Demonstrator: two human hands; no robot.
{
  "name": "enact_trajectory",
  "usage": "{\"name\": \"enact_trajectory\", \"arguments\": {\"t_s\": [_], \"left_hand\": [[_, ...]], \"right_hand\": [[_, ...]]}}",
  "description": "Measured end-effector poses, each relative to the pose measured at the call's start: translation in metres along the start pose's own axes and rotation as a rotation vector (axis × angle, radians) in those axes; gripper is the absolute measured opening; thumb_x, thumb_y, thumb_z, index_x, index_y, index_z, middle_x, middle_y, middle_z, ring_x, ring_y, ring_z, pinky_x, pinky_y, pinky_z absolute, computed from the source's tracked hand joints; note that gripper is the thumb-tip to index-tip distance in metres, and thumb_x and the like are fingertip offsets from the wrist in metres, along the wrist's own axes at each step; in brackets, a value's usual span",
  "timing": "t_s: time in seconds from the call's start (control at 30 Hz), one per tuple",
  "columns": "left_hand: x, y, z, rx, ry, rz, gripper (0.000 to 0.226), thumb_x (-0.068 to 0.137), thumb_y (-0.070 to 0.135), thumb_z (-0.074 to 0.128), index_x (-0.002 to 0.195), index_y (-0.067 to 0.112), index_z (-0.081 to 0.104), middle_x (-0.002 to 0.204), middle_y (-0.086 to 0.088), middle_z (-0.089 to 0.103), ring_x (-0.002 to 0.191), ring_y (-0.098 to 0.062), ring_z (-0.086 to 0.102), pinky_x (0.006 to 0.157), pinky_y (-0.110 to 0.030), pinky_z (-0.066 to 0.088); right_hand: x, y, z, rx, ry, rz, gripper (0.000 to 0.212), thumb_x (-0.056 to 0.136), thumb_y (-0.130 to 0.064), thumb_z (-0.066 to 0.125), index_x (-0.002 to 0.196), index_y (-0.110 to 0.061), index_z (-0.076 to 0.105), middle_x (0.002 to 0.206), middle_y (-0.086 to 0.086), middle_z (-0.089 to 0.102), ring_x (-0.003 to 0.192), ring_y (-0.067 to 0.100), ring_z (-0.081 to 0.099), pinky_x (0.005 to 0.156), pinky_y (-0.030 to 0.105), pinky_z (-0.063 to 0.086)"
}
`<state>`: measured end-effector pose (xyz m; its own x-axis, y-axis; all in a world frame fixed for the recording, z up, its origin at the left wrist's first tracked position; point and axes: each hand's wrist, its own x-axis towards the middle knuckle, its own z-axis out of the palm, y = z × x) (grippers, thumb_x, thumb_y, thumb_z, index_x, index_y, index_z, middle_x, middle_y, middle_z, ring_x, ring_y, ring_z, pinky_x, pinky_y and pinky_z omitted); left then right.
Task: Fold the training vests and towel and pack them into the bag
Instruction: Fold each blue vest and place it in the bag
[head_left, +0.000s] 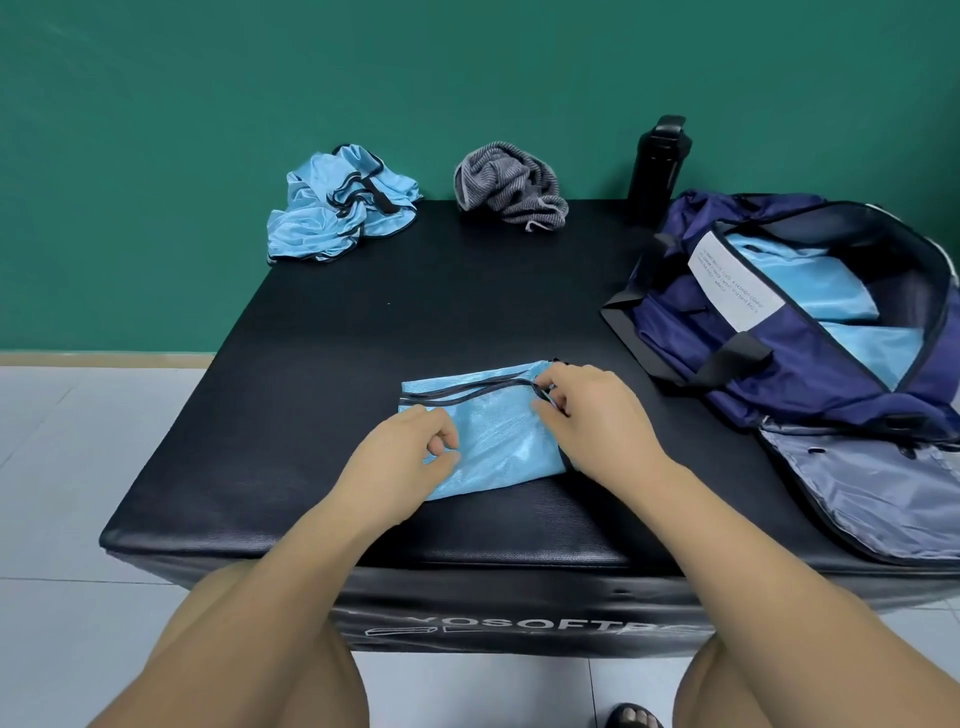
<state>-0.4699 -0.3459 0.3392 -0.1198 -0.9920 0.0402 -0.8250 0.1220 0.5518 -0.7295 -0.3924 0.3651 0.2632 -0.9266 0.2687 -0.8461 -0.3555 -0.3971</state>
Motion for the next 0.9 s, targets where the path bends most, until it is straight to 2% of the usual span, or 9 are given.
{"name": "enact_trajectory", "arguments": {"t_s": [0.07, 0.17, 0.3, 0.4, 0.47, 0.57, 0.63, 0.77, 0.9], "left_hand": [[0.0, 0.0, -0.001, 0.004, 0.001, 0.007, 0.01, 0.097, 0.033, 0.069, 0.096, 0.04, 0.062, 0.094, 0.017, 0.061, 0.089, -0.003, 0.057, 0.082, -0.036, 0.055], [-0.001, 0.0, -0.002, 0.014, 0.003, 0.009, 0.015, 0.098, 0.036, 0.069, 0.109, 0.043, 0.063, 0.097, 0.017, 0.059, 0.09, -0.004, 0.057, 0.084, -0.037, 0.055], [0.0, -0.003, -0.003, 0.124, 0.066, 0.071, 0.031, 0.095, 0.045, 0.072, 0.124, 0.042, 0.063, 0.113, 0.019, 0.051, 0.107, -0.008, 0.051, 0.098, -0.036, 0.047], [0.005, -0.006, -0.005, 0.177, 0.104, 0.109, 0.039, 0.09, 0.05, 0.076, 0.127, 0.042, 0.064, 0.123, 0.021, 0.045, 0.116, -0.008, 0.045, 0.103, -0.036, 0.036], [0.011, -0.007, -0.006, 0.16, 0.111, 0.122, 0.036, 0.09, 0.051, 0.077, 0.123, 0.042, 0.065, 0.128, 0.022, 0.044, 0.121, -0.007, 0.043, 0.104, -0.036, 0.032], [0.021, -0.01, -0.004, 0.13, 0.101, 0.095, 0.031, 0.097, 0.044, 0.071, 0.126, 0.042, 0.063, 0.14, 0.021, 0.044, 0.132, -0.01, 0.044, 0.11, -0.039, 0.03], [0.026, -0.012, -0.004, 0.118, 0.064, 0.054, 0.035, 0.103, 0.039, 0.064, 0.137, 0.042, 0.057, 0.15, 0.018, 0.044, 0.141, -0.011, 0.041, 0.116, -0.041, 0.028], [0.032, -0.015, -0.006, 0.112, -0.013, -0.001, 0.041, 0.11, 0.032, 0.053, 0.15, 0.041, 0.051, 0.164, 0.01, 0.037, 0.155, -0.012, 0.028, 0.124, -0.043, 0.02], [0.038, -0.02, -0.007, 0.114, 0.046, 0.012, 0.034, 0.109, 0.026, 0.051, 0.136, 0.045, 0.058, 0.142, 0.018, 0.05, 0.135, -0.013, 0.044, 0.115, -0.045, 0.032]], "right_hand": [[0.007, 0.003, 0.006, -0.065, 0.006, 0.051, 0.014, 0.1, -0.027, 0.066, 0.112, -0.023, 0.062, 0.088, -0.01, 0.06, 0.089, 0.02, 0.054, 0.082, 0.035, 0.043], [0.011, 0.004, 0.016, -0.186, 0.047, 0.075, 0.023, 0.095, -0.026, 0.072, 0.111, -0.021, 0.056, 0.096, -0.004, 0.058, 0.087, 0.023, 0.052, 0.081, 0.038, 0.042], [0.008, 0.005, 0.012, -0.346, 0.153, 0.066, 0.038, 0.083, -0.004, 0.073, 0.114, -0.019, 0.057, 0.101, 0.001, 0.051, 0.083, 0.025, 0.046, 0.073, 0.039, 0.038], [-0.005, -0.014, -0.002, -0.249, 0.183, 0.009, 0.026, 0.083, 0.0, 0.067, 0.101, -0.016, 0.058, 0.097, 0.002, 0.051, 0.079, 0.027, 0.049, 0.066, 0.042, 0.045], [-0.021, -0.034, -0.01, -0.121, 0.061, -0.032, 0.006, 0.095, -0.017, 0.06, 0.096, -0.021, 0.055, 0.088, -0.003, 0.056, 0.075, 0.028, 0.056, 0.063, 0.041, 0.05], [-0.042, -0.05, -0.009, -0.009, -0.27, -0.033, 0.008, 0.099, -0.036, 0.054, 0.096, -0.028, 0.055, 0.074, -0.006, 0.062, 0.074, 0.023, 0.059, 0.065, 0.036, 0.048], [-0.048, -0.05, -0.007, -0.049, -0.407, -0.023, 0.006, 0.098, -0.034, 0.055, 0.099, -0.029, 0.056, 0.08, -0.006, 0.065, 0.081, 0.024, 0.061, 0.068, 0.036, 0.05], [-0.042, -0.041, -0.011, -0.172, -0.433, 0.004, 0.004, 0.093, -0.027, 0.057, 0.093, -0.025, 0.06, 0.088, -0.005, 0.066, 0.084, 0.025, 0.062, 0.072, 0.036, 0.053], [-0.04, -0.039, -0.016, -0.269, -0.48, 0.041, 0.009, 0.089, -0.027, 0.061, 0.088, -0.019, 0.065, 0.086, -0.002, 0.066, 0.081, 0.025, 0.064, 0.071, 0.035, 0.056]]}}
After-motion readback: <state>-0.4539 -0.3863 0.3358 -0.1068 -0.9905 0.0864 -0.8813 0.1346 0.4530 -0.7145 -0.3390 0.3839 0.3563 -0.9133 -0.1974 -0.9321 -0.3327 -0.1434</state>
